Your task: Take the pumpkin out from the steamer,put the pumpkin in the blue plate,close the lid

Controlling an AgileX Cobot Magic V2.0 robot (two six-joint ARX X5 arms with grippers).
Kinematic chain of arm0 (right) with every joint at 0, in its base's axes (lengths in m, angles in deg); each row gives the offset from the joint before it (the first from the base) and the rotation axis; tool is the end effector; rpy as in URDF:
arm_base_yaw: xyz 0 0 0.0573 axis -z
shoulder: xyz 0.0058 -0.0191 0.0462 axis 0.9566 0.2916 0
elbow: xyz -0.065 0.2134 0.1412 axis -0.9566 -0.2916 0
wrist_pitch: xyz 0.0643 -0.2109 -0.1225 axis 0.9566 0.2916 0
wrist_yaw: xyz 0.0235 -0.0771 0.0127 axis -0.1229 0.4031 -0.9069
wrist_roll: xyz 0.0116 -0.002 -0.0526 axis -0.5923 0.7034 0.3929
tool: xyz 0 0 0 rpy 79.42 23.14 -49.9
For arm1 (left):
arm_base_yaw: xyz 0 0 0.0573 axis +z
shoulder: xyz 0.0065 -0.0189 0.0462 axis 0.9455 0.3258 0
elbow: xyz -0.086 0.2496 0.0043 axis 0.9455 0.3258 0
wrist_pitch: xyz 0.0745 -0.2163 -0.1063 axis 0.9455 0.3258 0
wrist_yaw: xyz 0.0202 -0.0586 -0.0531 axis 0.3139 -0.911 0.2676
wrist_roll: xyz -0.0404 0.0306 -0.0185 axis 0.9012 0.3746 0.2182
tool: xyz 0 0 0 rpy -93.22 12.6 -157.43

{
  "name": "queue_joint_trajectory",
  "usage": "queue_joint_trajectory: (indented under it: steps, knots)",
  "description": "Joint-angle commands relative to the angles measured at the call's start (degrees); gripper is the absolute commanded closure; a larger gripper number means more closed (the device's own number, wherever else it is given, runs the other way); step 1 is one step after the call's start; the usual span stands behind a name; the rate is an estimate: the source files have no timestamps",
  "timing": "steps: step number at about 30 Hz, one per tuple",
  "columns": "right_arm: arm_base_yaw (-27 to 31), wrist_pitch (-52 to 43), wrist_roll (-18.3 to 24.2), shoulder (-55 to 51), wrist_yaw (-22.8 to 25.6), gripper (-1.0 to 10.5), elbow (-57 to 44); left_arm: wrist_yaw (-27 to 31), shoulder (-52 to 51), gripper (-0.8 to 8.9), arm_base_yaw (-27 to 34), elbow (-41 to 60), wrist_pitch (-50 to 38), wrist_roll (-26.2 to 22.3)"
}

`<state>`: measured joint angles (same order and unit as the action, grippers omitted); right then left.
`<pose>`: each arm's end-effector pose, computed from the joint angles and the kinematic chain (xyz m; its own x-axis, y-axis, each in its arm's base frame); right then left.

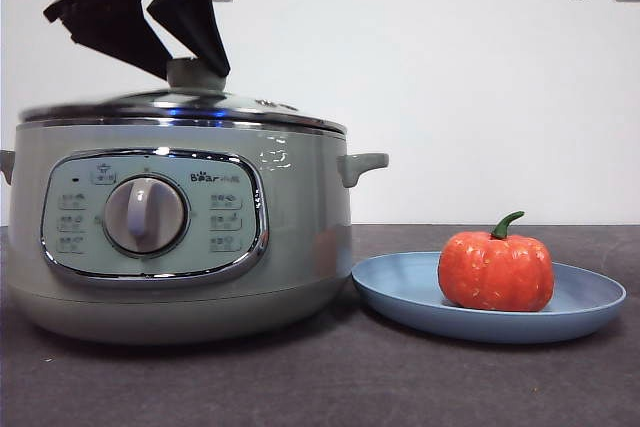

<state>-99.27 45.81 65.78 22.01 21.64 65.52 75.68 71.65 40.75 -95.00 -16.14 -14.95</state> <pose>0.1761 0.0866 0.3367 0.8012 0.3858 -0.4575 -0.4050 0.9123 0.0600 0.2350 -0.1377 0.2931 0.6968 -0.4311 -0.5733 0.4812 0.8736 -0.0721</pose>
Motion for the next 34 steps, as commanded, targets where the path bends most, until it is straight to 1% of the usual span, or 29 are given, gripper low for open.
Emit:
queue_joint_trajectory:
  steps: [1, 7, 9, 10, 12, 13, 14, 21, 25, 28, 29, 31, 32, 34]
  knots:
    - [0.0, -0.2, -0.5, 0.0, 0.1, 3.8, -0.3, -0.4, 0.0, 8.21, -0.2, 1.2, -0.5, 0.8]
    - [0.0, -0.2, -0.5, 0.0, 0.0, 3.8, -0.3, -0.3, 0.0, 8.17, -0.1, 1.2, 2.8, 0.6]
    - [0.0, -0.2, -0.5, 0.0, 0.0, 3.8, -0.3, 0.0, 0.0, 7.83, 0.0, 1.2, 3.6, 0.6]
    - [0.0, -0.2, -0.5, 0.0, 0.0, 3.8, -0.3, 0.3, 0.0, 7.15, 0.0, 1.2, 3.6, 0.6]
    - [0.0, -0.2, -0.5, 0.0, 0.0, 3.8, -0.3, 1.8, 0.0, 4.51, -0.1, 1.2, 3.5, 0.6]
    - [0.0, -0.2, -0.6, 0.0, 0.0, 3.8, -0.3, 2.1, 0.0, 3.47, -0.1, 1.2, 3.5, 0.6]
    - [0.0, -0.2, -0.6, 0.0, 0.0, 3.8, -0.3, 2.5, 0.0, 3.01, -0.1, 1.2, 3.5, 0.6]
    - [0.0, -0.2, -0.5, 0.0, -0.1, 3.8, -0.3, 2.7, -2.2, 3.12, -0.1, 0.9, 2.0, 0.6]
    - [0.0, -0.2, -0.5, 0.0, -0.1, 3.8, -0.3, 2.6, -6.5, 3.14, -0.1, 0.9, 1.2, 0.8]
    - [0.0, 0.1, -0.5, 0.0, -0.1, 3.9, -0.3, 2.5, -10.8, 3.17, -0.2, 0.9, 2.1, 0.8]
    - [0.0, 0.6, -0.5, 0.0, -0.1, 4.0, -0.3, 2.5, -12.3, 3.31, -0.2, 0.9, 2.8, 0.8]
    - [0.0, 1.4, -0.5, 0.0, -0.1, 4.8, -0.3, 2.5, -15.2, 4.47, -0.2, 0.9, 4.8, 0.6]
    - [0.0, 2.0, -0.5, 0.0, -0.1, 5.6, -0.3, 2.6, -16.6, 5.53, -0.2, 0.9, 6.2, 0.0]
    - [0.0, 2.9, -0.6, 0.0, 0.0, 7.5, -0.3, 3.3, -18.8, 7.98, -0.2, 0.9, 8.7, -1.5]
